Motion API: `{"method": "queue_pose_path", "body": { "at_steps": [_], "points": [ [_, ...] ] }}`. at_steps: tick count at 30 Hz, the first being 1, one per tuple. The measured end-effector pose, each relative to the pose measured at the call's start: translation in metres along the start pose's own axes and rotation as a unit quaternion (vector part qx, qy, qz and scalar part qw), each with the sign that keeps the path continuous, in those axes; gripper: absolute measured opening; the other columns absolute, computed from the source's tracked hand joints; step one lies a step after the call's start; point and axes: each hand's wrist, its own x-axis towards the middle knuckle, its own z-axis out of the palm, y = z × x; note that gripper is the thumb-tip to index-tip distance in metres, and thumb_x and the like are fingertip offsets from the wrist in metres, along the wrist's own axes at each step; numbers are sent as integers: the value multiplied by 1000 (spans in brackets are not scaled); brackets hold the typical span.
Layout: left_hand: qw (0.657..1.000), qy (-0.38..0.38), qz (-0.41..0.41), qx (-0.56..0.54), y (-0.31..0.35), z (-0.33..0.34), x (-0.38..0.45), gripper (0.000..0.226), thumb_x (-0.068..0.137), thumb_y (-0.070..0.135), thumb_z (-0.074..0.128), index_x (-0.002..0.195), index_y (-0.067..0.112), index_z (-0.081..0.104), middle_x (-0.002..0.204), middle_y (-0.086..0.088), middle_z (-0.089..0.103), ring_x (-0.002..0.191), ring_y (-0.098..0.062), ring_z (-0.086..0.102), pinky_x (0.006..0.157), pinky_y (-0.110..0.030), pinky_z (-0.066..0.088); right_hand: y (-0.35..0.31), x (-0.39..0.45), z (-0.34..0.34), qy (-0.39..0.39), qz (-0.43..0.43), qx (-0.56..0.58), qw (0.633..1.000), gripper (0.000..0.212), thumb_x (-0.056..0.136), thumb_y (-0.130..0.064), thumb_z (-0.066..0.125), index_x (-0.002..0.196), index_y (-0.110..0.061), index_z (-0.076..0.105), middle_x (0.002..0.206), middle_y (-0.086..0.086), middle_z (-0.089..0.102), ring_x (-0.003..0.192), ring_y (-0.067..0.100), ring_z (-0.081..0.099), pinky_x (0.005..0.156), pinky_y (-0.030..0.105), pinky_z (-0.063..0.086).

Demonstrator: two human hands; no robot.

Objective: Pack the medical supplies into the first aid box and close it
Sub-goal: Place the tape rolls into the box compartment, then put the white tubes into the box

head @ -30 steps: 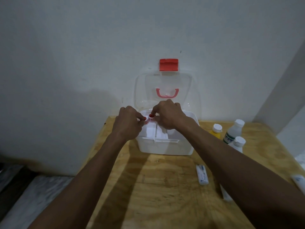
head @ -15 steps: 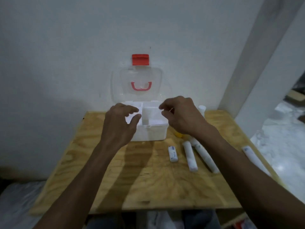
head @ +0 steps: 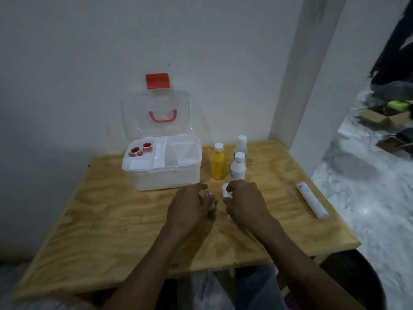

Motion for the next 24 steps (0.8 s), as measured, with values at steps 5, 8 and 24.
{"method": "queue_pose_path", "body": {
  "at_steps": [5, 8, 24],
  "points": [
    [999, -35, -24, 5, 3, 1, 7, 30, 86, 37, 68, 111, 21, 72, 101, 0, 75, 83, -14, 67, 76, -32, 57, -1, 0, 6, 2, 19, 9, 1000, 19, 87, -13, 63, 106, -11, 64, 108, 10, 65, 99, 26, 60, 71, 29, 40],
    [998, -54, -39, 3, 4, 1, 10, 30, 83, 34, 73, 110, 21, 71, 98, -2, 74, 78, -12, 67, 71, -29, 57, -2, 1, 6, -4, 15, 15, 1000, 21, 89, -12, 61, 110, -9, 61, 112, 10, 64, 103, 27, 57, 74, 26, 35],
    [988, 83, -49, -118, -8, -97, -14, 24, 80, 17, 78, 99, 24, 65, 93, 8, 72, 79, -1, 70, 66, -18, 57, -70, 8, -36, 32, -54, 185, 981, 30, 77, -21, 74, 106, -21, 67, 77, -6, 69, 71, 4, 64, 69, 22, 53]
  ]
}}
